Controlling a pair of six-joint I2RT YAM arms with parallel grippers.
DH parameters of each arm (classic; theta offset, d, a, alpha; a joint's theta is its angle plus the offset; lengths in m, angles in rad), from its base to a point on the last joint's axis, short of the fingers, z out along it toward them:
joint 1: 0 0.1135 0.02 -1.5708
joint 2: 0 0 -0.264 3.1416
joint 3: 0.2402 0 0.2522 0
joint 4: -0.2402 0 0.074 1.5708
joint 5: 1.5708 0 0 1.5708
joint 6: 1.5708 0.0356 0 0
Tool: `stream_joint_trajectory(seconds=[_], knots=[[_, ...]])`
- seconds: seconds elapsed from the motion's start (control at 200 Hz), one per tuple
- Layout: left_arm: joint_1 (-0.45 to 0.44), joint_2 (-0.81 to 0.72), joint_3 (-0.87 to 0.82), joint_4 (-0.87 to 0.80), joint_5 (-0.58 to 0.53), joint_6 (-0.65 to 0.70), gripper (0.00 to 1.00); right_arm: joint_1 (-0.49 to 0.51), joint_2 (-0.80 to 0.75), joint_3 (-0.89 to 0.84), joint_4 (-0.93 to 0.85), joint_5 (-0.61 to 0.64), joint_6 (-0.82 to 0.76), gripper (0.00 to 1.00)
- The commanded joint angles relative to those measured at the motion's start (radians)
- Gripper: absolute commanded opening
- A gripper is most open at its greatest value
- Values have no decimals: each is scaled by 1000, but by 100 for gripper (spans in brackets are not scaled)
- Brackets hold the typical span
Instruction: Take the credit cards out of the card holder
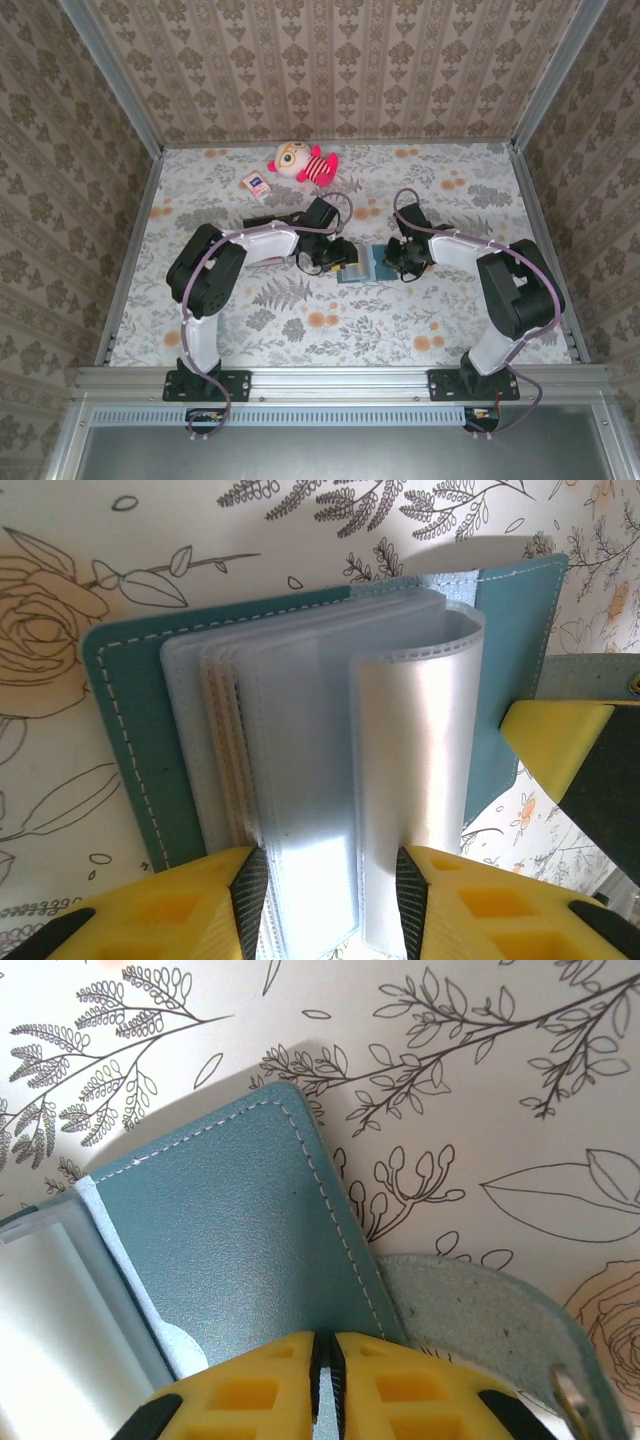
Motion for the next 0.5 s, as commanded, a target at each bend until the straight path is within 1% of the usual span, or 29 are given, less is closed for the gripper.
stream_joint_trajectory(seconds=[0.0, 0.295, 0.495], knots=[[2, 31, 11, 14, 38, -17, 43, 4, 55, -12, 14, -27, -12, 15], [6, 33, 3, 101, 118, -32, 42, 4, 73, -18, 24, -38, -11, 15], [10, 24, -5, 125, 127, -39, 41, 4, 71, -20, 24, -37, -13, 15]])
